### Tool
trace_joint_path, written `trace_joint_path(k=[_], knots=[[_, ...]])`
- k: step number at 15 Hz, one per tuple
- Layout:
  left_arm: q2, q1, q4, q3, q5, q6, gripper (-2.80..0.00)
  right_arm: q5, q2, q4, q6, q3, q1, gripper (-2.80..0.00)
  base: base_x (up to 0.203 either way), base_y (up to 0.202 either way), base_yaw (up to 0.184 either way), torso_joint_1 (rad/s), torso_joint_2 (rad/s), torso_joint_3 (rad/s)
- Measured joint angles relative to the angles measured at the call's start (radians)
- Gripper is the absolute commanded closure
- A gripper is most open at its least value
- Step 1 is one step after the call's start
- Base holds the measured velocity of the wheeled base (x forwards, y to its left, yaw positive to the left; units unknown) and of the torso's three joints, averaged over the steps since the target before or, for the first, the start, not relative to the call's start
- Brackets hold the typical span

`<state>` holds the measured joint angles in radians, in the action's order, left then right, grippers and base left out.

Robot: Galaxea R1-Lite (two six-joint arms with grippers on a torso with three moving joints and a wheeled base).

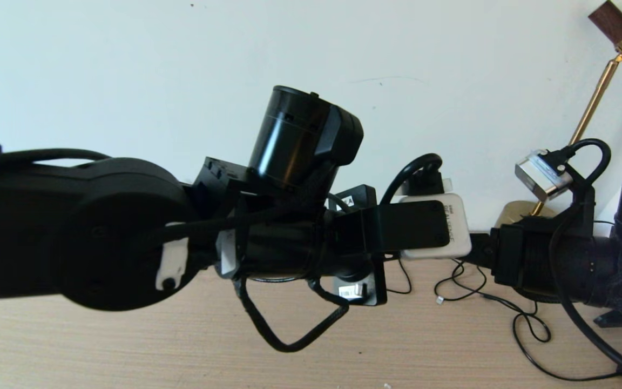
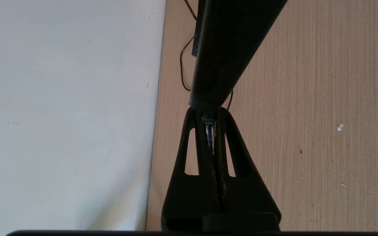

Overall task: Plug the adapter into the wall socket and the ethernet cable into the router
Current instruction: Hand it to the other hand

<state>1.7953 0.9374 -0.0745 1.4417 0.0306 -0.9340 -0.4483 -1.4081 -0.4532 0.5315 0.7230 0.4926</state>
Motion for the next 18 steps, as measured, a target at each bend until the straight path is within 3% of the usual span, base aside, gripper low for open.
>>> trace_joint_path(k=[13, 14, 18], knots=[[0.017, 0.011, 0.027, 0.001, -0.02, -0.001, 0.0, 0.003, 0.003, -0.002, -0.001, -0.014, 0.03, 0.0, 0.0, 0.0, 0.0, 0.0, 0.0, 0.0], [0.017, 0.012, 0.027, 0.001, -0.021, 0.0, -2.8, 0.002, 0.004, -0.001, -0.001, -0.014, 0.031, 0.0, 0.0, 0.0, 0.0, 0.0, 0.0, 0.0], [0.017, 0.015, 0.052, 0.0, -0.02, -0.001, -2.8, 0.003, 0.004, 0.002, 0.008, -0.021, 0.031, 0.0, 0.0, 0.0, 0.0, 0.0, 0.0, 0.0]])
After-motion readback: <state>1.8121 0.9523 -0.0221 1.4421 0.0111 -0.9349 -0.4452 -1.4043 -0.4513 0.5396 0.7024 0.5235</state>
